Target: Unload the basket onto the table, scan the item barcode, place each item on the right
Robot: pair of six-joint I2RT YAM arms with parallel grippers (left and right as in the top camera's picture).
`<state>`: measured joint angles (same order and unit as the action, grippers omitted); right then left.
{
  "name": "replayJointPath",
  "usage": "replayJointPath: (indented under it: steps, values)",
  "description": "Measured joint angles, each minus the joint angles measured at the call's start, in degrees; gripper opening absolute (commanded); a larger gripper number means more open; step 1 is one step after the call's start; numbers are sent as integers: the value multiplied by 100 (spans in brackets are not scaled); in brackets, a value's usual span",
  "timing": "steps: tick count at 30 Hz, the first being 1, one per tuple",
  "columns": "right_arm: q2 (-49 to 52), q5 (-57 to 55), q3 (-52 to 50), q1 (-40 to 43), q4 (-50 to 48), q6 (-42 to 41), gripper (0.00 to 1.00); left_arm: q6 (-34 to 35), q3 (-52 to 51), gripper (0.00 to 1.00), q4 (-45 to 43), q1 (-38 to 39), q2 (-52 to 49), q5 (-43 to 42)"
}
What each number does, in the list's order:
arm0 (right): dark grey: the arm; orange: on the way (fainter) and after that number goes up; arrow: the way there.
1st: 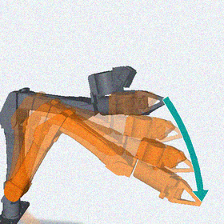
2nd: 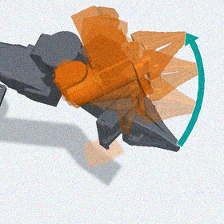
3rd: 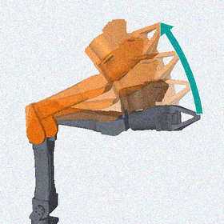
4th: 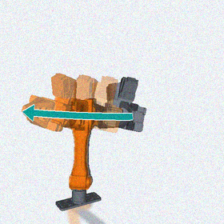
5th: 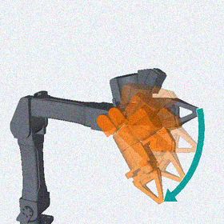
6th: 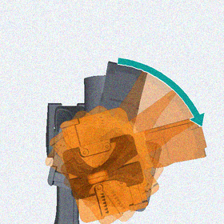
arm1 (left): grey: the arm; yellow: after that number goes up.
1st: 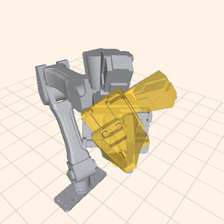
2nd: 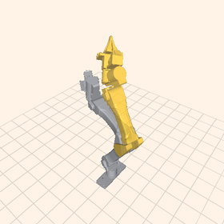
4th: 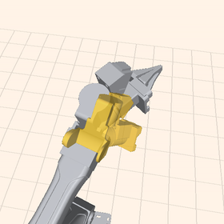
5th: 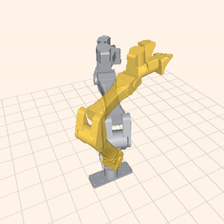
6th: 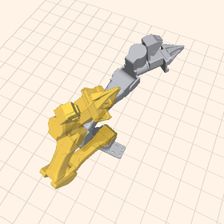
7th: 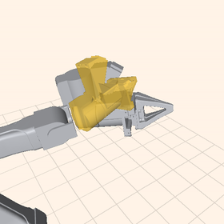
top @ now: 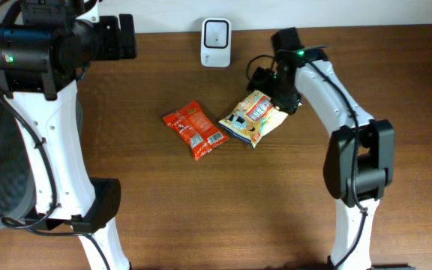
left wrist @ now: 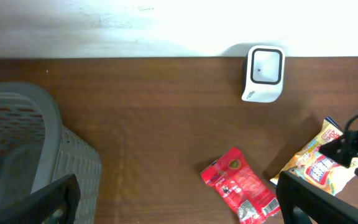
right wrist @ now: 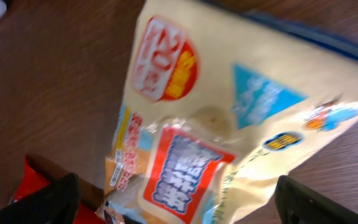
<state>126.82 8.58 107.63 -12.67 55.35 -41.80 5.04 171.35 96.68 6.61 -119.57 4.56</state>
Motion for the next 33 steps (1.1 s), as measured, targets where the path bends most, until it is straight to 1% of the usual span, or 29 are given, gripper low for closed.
replayJointPath:
  steps: [2, 5, 6, 7, 9, 10, 11, 14, 16, 18, 20, 22, 24, 26, 30, 33]
  values:
    - [186, -374, -11, -232, 0, -337, 98, 0, 0, 99, 0, 0, 0, 0]
    - [511, -706, -153, -334, 15, -649, 99, 0, 0, 99, 0, 0, 0, 0]
    - [568, -717, -151, -334, 11, -669, 90, 0, 0, 99, 0, 0, 0, 0]
    - [590, -730, -142, -334, 11, -710, 55, 0, 0, 99, 0, 0, 0, 0]
    - [625, -776, -90, -334, -7, -758, 8, 0, 0, 99, 0, 0, 0, 0]
    - [625, -706, -68, -323, -28, -756, 4, 0, 0, 99, 0, 0, 0, 0]
    - [625, -557, -17, -299, -37, -745, 4, 0, 0, 99, 0, 0, 0, 0]
    - [673, 417, 149, -105, -131, -540, 4, 0, 0, 99, 0, 0, 0, 0]
    - [809, 1375, 286, 61, -146, -326, 4, 0, 0, 99, 0, 0, 0, 0]
    - [940, 2911, 361, 234, -378, -168, 4, 0, 0, 99, 0, 0, 0, 0]
    - [1040, 4164, 376, 323, -940, -131, 4, 0, 0, 99, -4, 0, 0, 2]
    - [1091, 5372, 387, 337, -1499, -157, 4, 0, 0, 99, 0, 0, 0, 0]
    - [1093, 6299, 391, 328, -1628, -195, 4, 0, 0, 99, 0, 0, 0, 0]
    - [1093, 6671, 391, 315, -1633, -197, 4, 0, 0, 99, 0, 0, 0, 0]
    - [1093, 6944, 391, 310, -1670, -345, 4, 0, 0, 99, 0, 0, 0, 0]
    - [1093, 7420, 391, 286, -1875, -411, 4, 0, 0, 99, -2, 0, 0, 0]
